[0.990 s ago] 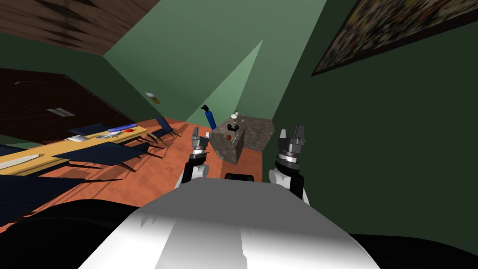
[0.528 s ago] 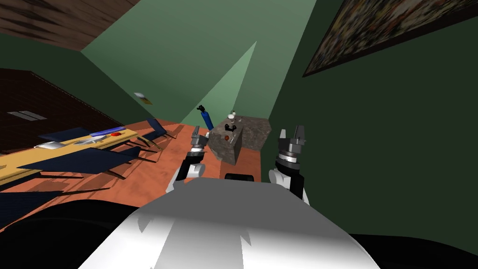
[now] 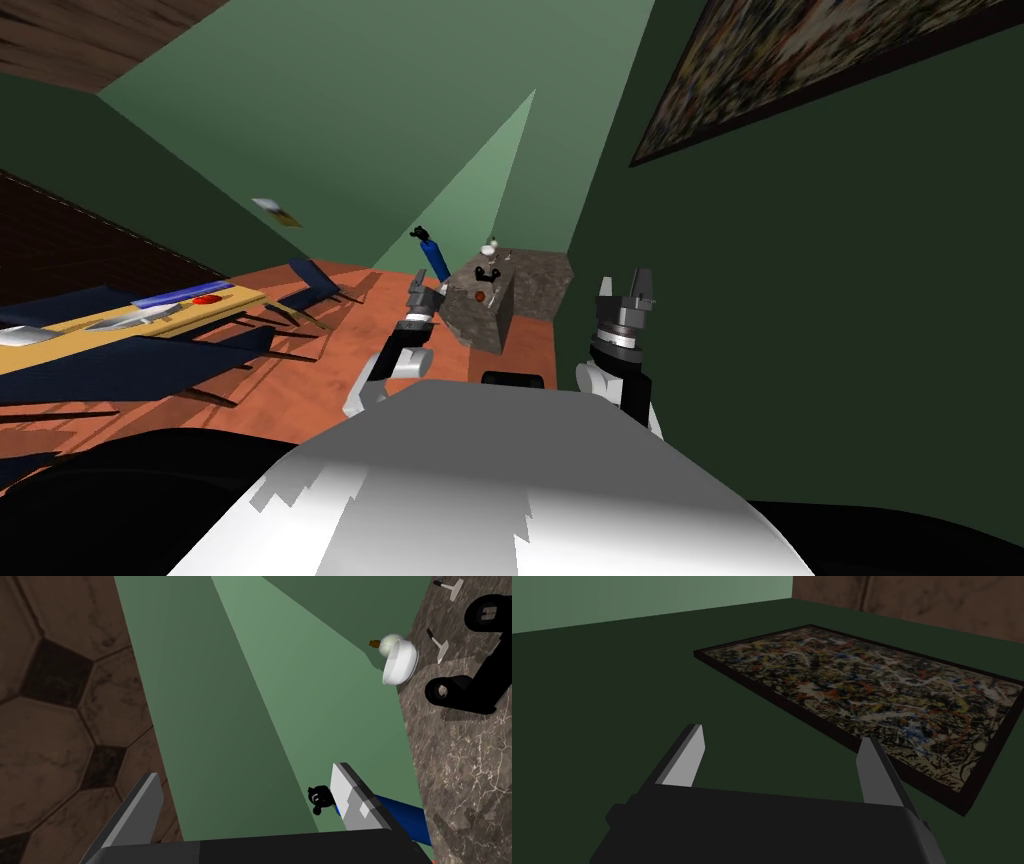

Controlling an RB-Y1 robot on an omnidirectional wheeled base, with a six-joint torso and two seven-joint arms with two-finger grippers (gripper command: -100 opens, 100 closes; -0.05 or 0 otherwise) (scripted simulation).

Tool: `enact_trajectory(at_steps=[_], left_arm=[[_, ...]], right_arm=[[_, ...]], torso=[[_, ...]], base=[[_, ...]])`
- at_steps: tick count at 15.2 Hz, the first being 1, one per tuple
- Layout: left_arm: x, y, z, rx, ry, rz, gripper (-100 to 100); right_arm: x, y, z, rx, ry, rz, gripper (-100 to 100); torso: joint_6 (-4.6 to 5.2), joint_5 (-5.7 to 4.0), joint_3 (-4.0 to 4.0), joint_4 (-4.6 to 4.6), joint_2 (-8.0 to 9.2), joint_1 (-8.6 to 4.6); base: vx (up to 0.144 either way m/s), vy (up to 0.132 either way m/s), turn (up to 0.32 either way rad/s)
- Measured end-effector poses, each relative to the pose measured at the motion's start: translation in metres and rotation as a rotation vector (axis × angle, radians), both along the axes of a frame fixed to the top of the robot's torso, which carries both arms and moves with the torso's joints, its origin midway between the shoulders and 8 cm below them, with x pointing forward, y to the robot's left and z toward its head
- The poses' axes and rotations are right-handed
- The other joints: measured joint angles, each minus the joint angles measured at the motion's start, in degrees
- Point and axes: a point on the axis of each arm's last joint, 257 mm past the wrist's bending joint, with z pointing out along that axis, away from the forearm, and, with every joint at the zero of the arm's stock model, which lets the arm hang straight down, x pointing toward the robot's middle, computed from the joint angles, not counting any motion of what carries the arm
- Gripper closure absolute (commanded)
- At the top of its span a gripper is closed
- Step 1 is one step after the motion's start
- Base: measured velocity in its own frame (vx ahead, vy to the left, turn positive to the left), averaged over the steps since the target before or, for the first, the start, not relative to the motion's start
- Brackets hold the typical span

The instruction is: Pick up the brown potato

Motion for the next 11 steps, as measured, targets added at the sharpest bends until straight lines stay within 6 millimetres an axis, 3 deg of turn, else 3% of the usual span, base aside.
enact_trajectory(at_steps=[11], left_arm=[[0.007,0.035,-0.015,-0.133,0.129,0.028,-100]], right_arm=[[0.000,0.000,0.000,0.000,0.000,0.000,0]], torso=[[0.04,0.00,-0.01,0.00,-0.02,0.01]], base=[[0.005,0.004,-0.151]])
